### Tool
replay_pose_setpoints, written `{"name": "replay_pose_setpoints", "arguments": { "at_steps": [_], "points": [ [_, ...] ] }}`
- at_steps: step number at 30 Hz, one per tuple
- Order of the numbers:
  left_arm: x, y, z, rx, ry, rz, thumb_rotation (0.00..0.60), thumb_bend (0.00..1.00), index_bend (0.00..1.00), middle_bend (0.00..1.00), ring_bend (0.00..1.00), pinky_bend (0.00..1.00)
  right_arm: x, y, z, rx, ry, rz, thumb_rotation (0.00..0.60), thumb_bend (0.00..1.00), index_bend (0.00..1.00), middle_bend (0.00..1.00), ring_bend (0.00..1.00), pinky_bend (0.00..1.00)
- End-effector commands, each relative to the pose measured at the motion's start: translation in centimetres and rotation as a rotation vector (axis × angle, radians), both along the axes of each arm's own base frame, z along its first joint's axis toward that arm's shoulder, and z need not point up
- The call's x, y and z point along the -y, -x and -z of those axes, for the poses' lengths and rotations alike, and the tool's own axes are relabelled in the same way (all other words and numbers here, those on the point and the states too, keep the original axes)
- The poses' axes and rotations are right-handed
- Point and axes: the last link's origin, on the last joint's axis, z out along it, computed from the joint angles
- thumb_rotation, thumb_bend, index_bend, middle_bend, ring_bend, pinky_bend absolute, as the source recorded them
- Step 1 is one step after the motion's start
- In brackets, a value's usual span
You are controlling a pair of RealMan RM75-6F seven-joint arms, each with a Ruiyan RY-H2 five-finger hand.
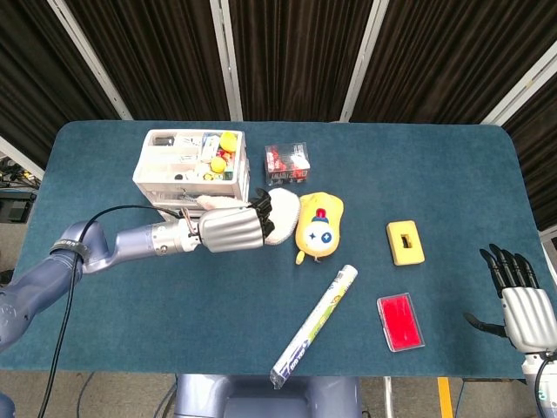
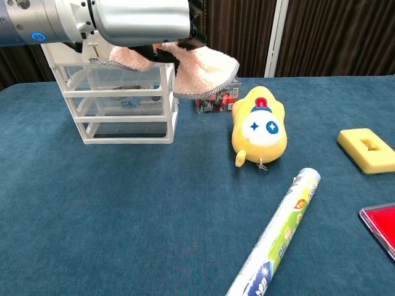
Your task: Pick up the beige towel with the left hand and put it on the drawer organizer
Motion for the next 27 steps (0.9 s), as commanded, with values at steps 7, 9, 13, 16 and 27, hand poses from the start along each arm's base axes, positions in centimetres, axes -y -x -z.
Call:
{"name": "replay_pose_setpoints", "arguments": {
  "at_steps": [7, 9, 13, 16, 27],
  "points": [
    [-0.3, 2.1, -0.1, -0.072, -0.005, -0.067, 0.6, 0.12, 0.24, 0.19, 0.09, 0.2, 0.0, 0.0, 0.0, 0.003, 0.007, 0.006, 0.6, 0.01, 0.0, 0.0, 0.0, 0.0],
    [-0.3, 2.6, -0.2, -0.094, 0.002, -0.084, 0.6, 0.03, 0.1, 0.08, 0.01, 0.15, 0.1, 0.0, 0.0, 0.003, 0.009, 0.006, 0.6, 0.01, 0.0, 0.0, 0.0, 0.0],
    [0.1, 3.4, -0.3, -0.119, 0.02, -0.1, 0.6, 0.0, 0.0, 0.0, 0.0, 0.09, 0.1, 0.0, 0.0, 0.002, 0.013, 0.005, 0.6, 0.01, 0.0, 0.0, 0.0, 0.0],
    [0.6, 3.9, -0.4, -0.134, 0.039, -0.101, 0.597, 0.0, 0.0, 0.0, 0.0, 0.06, 0.1, 0.0, 0.0, 0.003, 0.015, 0.006, 0.6, 0.01, 0.0, 0.0, 0.0, 0.0],
    [3.5, 7.8, -1.1, -0.212, 0.162, -0.167, 0.57, 0.0, 0.0, 0.0, 0.0, 0.03, 0.1, -0.1, -0.1, 0.001, 0.018, 0.003, 0.6, 0.01, 0.0, 0.0, 0.0, 0.0]
  ]
}}
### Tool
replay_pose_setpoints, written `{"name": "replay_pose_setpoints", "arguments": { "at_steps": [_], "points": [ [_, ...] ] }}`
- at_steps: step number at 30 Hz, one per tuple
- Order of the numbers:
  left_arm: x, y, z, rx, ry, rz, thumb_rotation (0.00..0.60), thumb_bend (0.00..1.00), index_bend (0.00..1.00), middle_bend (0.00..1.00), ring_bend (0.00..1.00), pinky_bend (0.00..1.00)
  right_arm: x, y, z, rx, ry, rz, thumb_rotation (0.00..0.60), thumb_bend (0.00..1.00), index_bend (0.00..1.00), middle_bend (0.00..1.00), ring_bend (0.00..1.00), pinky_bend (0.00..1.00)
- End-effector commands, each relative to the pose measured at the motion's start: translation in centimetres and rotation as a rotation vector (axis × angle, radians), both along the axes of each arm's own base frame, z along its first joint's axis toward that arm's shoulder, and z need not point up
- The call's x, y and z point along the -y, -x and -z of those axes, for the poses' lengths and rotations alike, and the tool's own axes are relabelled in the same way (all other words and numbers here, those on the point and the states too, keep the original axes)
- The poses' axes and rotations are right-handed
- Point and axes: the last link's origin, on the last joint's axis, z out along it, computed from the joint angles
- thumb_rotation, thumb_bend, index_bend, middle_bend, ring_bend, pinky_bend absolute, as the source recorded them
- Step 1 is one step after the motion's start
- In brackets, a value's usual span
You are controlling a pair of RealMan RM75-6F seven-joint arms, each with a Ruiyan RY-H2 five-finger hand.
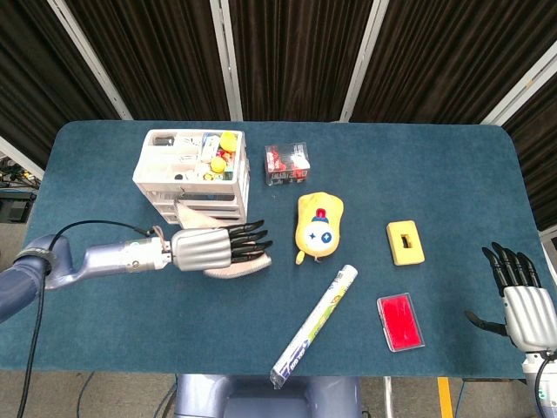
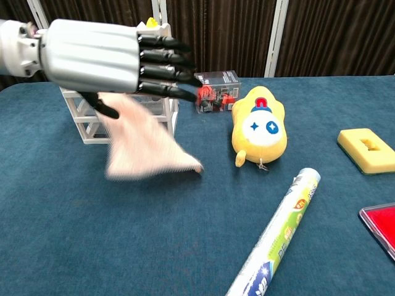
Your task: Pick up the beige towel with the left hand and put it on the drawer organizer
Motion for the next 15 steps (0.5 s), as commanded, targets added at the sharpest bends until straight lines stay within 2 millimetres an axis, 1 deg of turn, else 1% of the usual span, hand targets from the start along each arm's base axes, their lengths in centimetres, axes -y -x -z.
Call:
{"name": "replay_pose_setpoints", "arguments": {
  "at_steps": [1, 4, 8, 12, 15],
  "points": [
    [0.9, 1.6, -0.1, -0.022, 0.021, -0.019, 0.57, 0.0, 0.0, 0.0, 0.0, 0.03, 0.0, 0.0, 0.0, -0.001, 0.0, -0.001, 0.6, 0.01, 0.0, 0.0, 0.0, 0.0],
    [1.6, 3.1, -0.1, -0.051, 0.032, -0.031, 0.57, 0.0, 0.0, 0.0, 0.0, 0.03, 0.0, 0.0, 0.0, -0.001, 0.001, 0.0, 0.6, 0.01, 0.0, 0.0, 0.0, 0.0],
    [2.8, 4.4, -0.3, -0.038, 0.059, -0.064, 0.569, 0.0, 0.0, 0.0, 0.0, 0.03, 0.0, 0.0, 0.0, -0.002, 0.002, 0.001, 0.6, 0.01, 0.0, 0.0, 0.0, 0.0],
    [4.7, 4.9, -1.1, 0.098, 0.084, -0.16, 0.569, 0.0, 0.0, 0.0, 0.0, 0.03, 0.0, 0.0, 0.0, -0.001, -0.001, 0.001, 0.6, 0.01, 0.0, 0.0, 0.0, 0.0],
    [6.8, 5.7, -2.0, 0.281, 0.082, -0.323, 0.562, 0.0, 0.01, 0.0, 0.0, 0.03, 0.0, 0.0, 0.1, -0.002, -0.004, 0.0, 0.6, 0.01, 0.0, 0.0, 0.0, 0.0]
  ]
}}
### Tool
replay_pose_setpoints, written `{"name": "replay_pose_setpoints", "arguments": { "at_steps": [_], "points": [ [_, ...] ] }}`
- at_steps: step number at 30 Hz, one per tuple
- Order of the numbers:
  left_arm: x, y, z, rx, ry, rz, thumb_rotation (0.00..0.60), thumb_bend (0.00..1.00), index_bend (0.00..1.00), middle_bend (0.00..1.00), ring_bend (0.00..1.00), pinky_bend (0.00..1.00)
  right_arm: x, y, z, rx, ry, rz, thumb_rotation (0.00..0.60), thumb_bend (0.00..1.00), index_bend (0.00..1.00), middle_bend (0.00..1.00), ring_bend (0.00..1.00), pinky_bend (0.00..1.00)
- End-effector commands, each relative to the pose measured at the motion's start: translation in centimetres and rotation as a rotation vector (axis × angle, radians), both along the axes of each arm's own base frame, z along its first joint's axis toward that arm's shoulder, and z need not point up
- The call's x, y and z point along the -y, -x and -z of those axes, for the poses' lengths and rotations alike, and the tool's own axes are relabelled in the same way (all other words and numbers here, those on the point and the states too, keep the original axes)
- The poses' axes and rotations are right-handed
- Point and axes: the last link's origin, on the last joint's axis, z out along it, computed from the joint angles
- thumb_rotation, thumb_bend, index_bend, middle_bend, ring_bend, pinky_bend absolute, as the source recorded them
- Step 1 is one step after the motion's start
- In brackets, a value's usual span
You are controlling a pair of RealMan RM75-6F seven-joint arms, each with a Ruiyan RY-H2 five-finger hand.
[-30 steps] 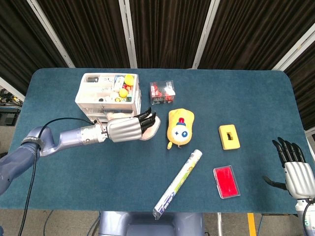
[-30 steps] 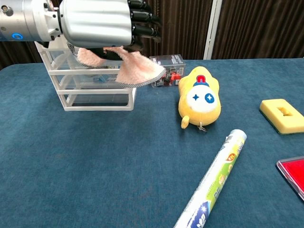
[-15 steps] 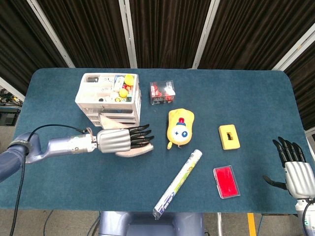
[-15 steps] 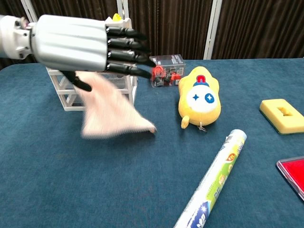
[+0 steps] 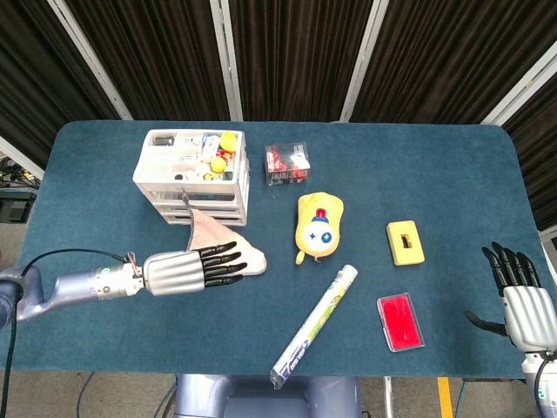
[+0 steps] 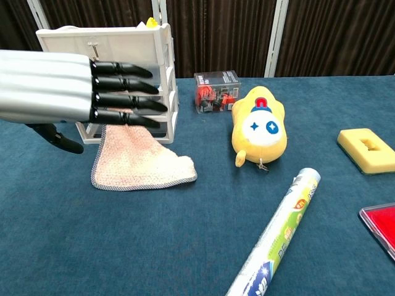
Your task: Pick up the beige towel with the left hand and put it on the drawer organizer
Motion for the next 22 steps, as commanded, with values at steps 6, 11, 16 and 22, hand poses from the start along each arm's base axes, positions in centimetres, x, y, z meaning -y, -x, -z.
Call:
{"name": "replay_pose_setpoints", "arguments": {
  "at_steps": [6, 11, 16, 22],
  "points": [
    [7.5, 4.5, -3.1, 0.379, -0.111, -0.57, 0.474, 0.0, 0.05, 0.0, 0.0, 0.01, 0.0, -0.1, 0.0, -0.023, -0.01, -0.017, 0.6, 0.01, 0.0, 0.0, 0.0, 0.0],
    [11.6, 7.1, -3.9, 0.518, -0.179, -0.882, 0.442, 0.0, 0.03, 0.0, 0.0, 0.0, -0.1, 0.0, 0.1, -0.076, -0.021, -0.035, 0.6, 0.01, 0.0, 0.0, 0.0, 0.0],
    [14.4, 9.3, -4.3, 0.597, -0.279, -1.096, 0.435, 0.0, 0.01, 0.0, 0.0, 0.0, -0.1, 0.0, 0.2, -0.111, -0.024, -0.049, 0.6, 0.01, 0.0, 0.0, 0.0, 0.0],
    [15.3, 10.8, -4.6, 0.597, -0.367, -1.112, 0.437, 0.0, 0.0, 0.0, 0.0, 0.0, -0.1, 0.0, 0.3, -0.111, -0.024, -0.045, 0.6, 0.01, 0.0, 0.0, 0.0, 0.0]
  ]
}}
